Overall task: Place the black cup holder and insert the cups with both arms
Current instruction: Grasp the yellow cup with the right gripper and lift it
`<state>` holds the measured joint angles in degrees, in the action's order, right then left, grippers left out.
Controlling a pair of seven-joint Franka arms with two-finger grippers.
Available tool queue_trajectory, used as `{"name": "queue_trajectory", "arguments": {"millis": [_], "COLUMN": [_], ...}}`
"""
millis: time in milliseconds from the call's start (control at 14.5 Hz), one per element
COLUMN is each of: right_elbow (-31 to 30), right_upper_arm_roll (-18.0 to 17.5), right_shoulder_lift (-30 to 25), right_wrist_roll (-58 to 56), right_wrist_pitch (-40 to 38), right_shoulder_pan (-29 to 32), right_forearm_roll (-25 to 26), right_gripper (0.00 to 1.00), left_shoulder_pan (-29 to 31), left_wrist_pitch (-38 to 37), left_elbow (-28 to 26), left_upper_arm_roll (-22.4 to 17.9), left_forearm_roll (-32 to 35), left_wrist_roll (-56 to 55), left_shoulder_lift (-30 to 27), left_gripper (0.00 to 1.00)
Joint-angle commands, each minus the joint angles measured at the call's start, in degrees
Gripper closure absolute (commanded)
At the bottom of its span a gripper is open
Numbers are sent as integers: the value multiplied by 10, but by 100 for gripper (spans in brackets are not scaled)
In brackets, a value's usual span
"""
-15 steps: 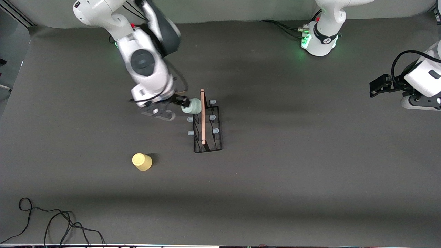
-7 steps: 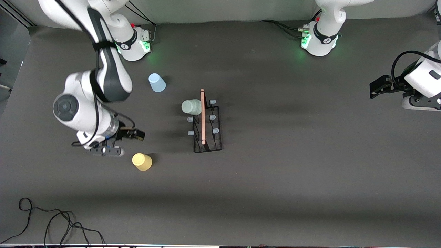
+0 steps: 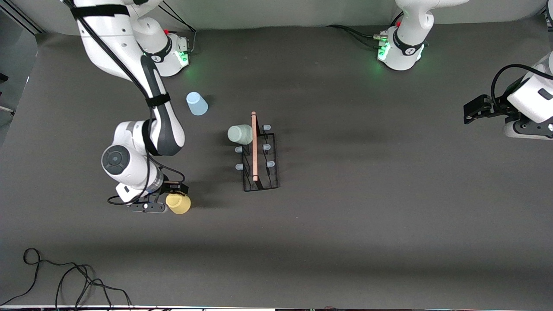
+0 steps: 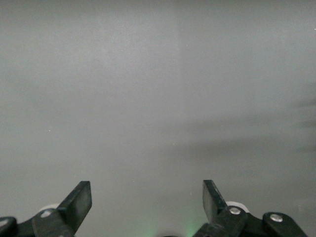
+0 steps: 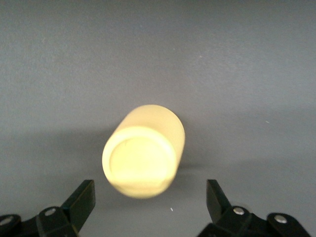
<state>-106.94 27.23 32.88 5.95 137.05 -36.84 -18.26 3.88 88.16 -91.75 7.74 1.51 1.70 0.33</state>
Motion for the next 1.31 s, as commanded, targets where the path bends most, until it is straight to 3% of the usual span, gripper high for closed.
{"name": "queue_trajectory", "arguments": {"millis": [0,138,206,275,344,551,757,1032,1239], "right_elbow": [22,32,32,32,34,45,90,136,137], "right_upper_arm_roll": [2,2,2,2,2,4,7,4,3], "right_shoulder_lift": [29,38,37,37,36,15,-35,-67,-85], "right_wrist_roll": [-18,-17,-17,-17,-17,-16,8,162,265], "right_wrist_pitch": [28,30,30,29,27,-3,-133,-233,-249], "right_shoulder_pan": [-1,-1,-1,-1,-1,-1,-2,-49,-99], "right_forearm_roll": [-27,-30,-35,-36,-36,-36,-36,-35,-35], "right_gripper": [0,1,12,45,99,100,100,100,100], "left_shoulder_pan": [-5,-5,-5,-5,-5,-4,-4,-5,-5], "left_wrist_pitch": [4,5,4,4,5,4,4,3,3], "left_elbow": [-1,0,0,0,1,1,2,2,1], "left_upper_arm_roll": [-3,-3,-3,-3,-3,-3,-3,-3,-4], "left_forearm_roll": [6,2,2,2,2,0,0,-1,-1], "left_wrist_roll": [6,5,3,-2,-3,-3,-4,-10,-11], "left_shoulder_lift": [-2,-2,-2,-2,-2,-3,-3,-5,-5], "left_gripper": [0,0,0,0,0,0,0,0,0]}}
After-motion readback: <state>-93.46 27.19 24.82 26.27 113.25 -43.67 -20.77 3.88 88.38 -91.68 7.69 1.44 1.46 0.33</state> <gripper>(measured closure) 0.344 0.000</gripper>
